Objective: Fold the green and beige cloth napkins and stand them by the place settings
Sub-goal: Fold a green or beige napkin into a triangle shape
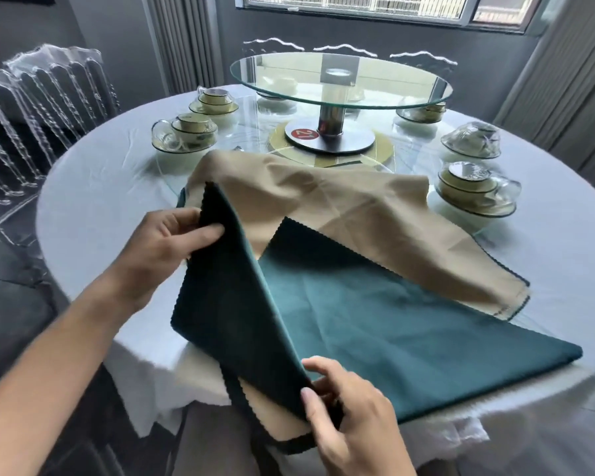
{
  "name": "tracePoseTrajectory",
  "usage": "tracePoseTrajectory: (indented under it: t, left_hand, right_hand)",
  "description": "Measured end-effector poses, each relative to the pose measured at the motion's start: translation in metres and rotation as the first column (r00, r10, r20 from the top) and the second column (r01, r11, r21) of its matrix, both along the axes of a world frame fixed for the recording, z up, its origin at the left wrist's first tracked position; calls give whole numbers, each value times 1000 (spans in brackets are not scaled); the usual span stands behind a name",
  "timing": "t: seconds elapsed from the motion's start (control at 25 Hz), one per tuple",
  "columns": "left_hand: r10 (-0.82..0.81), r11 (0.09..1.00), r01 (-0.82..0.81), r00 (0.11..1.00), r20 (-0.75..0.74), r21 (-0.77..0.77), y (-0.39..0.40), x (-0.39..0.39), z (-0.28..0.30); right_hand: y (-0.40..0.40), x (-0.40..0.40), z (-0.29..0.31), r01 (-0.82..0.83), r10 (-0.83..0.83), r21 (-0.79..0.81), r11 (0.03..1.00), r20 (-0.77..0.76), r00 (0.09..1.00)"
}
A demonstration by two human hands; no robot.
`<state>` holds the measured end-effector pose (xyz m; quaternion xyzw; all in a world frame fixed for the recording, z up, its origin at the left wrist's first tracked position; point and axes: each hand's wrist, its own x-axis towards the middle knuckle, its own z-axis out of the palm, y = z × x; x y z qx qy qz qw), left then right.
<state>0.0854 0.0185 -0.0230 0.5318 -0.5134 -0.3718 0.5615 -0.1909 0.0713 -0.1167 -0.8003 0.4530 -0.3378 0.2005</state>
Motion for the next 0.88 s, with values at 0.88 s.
tracePoseTrajectory:
  t: [0.88]
  left_hand:
    - [236,928,-370,666,707,38,-104,-48,-69]
  right_hand:
    - [-35,-5,-25,-67,-38,-172,983,-542,839]
